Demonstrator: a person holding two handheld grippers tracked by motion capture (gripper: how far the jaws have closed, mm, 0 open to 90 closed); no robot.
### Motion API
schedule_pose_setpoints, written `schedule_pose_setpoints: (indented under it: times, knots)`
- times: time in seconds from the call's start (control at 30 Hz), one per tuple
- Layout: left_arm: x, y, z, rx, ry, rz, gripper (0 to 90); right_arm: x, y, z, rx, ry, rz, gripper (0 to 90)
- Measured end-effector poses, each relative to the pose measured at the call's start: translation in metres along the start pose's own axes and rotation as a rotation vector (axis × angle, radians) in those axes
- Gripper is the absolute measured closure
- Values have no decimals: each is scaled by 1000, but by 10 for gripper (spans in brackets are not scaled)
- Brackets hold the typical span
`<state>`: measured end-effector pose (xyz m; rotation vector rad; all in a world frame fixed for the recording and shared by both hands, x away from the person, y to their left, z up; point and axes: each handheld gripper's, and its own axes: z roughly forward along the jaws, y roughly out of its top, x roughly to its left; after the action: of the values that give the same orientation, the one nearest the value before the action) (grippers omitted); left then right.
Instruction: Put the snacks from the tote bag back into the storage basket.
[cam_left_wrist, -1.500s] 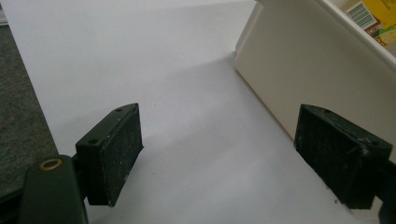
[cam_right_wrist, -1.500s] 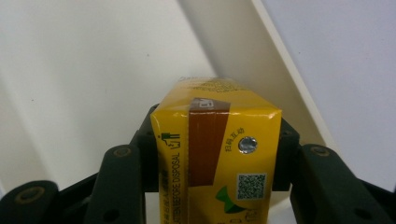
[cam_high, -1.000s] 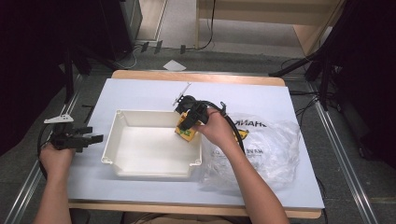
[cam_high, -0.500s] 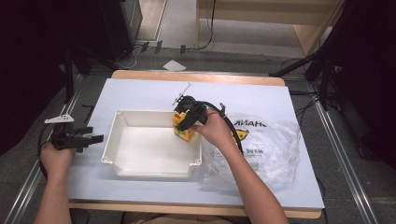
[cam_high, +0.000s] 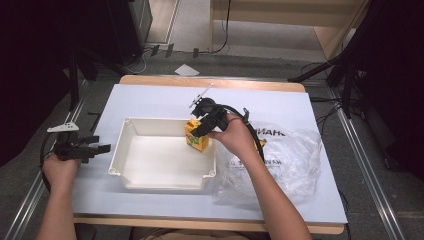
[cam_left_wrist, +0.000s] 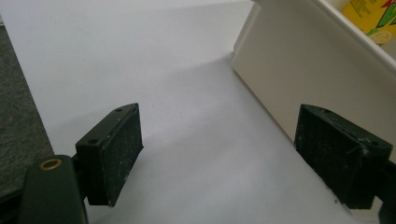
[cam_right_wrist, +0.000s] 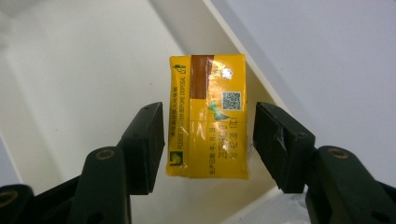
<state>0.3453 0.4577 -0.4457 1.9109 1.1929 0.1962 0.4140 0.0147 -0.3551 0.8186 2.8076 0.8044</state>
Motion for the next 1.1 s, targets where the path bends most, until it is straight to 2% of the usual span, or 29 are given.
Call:
schedule_pose_setpoints:
  times: [0.3,0.6,0.9,1.1]
  knots:
    - [0,1,1,1,0,0,163,1,-5,-23,-48,12,10,451]
    - [0,4,5,1,-7,4,163,11,-9,-40,-69,15,8,453]
    - [0,7,9,6,-13,9,163,19,-13,-38,-76,48,-7,481]
    - [0,9,10,9,-17,10,163,26,-15,-36,-78,79,-3,550]
